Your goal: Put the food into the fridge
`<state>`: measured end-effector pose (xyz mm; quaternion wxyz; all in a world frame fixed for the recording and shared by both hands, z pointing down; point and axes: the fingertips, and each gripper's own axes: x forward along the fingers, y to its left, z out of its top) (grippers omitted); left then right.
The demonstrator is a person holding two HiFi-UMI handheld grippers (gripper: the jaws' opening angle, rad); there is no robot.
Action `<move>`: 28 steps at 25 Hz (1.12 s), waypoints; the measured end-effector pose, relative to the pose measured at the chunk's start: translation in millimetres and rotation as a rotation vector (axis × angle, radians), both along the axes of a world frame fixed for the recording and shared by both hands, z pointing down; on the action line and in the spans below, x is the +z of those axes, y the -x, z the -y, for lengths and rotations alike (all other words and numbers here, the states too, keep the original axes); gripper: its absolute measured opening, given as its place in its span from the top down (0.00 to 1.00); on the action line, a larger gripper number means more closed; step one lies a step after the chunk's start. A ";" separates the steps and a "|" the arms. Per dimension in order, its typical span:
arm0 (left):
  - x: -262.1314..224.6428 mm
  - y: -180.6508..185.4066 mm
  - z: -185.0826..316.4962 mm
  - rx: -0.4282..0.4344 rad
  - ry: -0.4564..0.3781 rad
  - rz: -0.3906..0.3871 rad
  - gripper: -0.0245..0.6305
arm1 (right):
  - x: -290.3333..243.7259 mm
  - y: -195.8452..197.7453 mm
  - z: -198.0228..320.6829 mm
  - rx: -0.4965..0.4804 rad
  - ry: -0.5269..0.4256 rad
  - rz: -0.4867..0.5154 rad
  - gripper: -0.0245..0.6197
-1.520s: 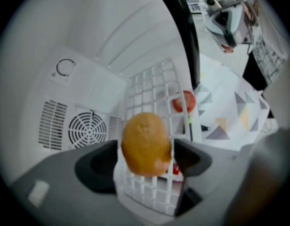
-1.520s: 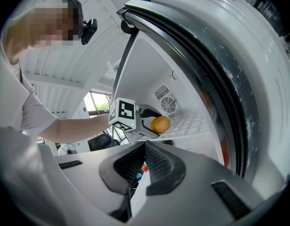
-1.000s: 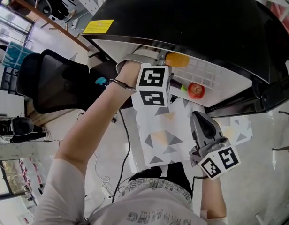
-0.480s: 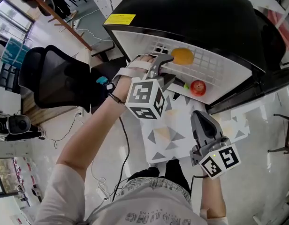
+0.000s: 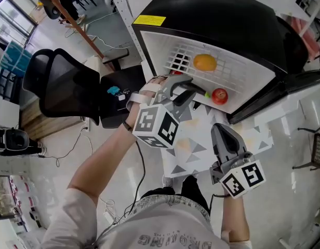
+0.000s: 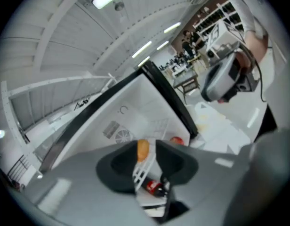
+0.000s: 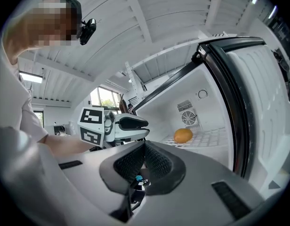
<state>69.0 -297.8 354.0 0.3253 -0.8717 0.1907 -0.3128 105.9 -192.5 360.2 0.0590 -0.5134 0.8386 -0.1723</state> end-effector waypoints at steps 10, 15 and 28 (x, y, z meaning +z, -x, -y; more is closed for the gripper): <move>-20.9 30.8 -37.3 -0.047 0.153 -0.258 0.88 | -18.4 12.5 -19.7 0.031 -0.023 -0.035 0.96; -24.4 48.1 -51.1 -0.069 0.218 -0.351 0.91 | -23.2 21.3 -26.0 0.039 -0.032 -0.048 0.96; -22.0 81.5 -83.8 -0.102 0.344 -0.497 0.94 | -30.9 36.8 -38.3 0.048 -0.041 -0.070 0.96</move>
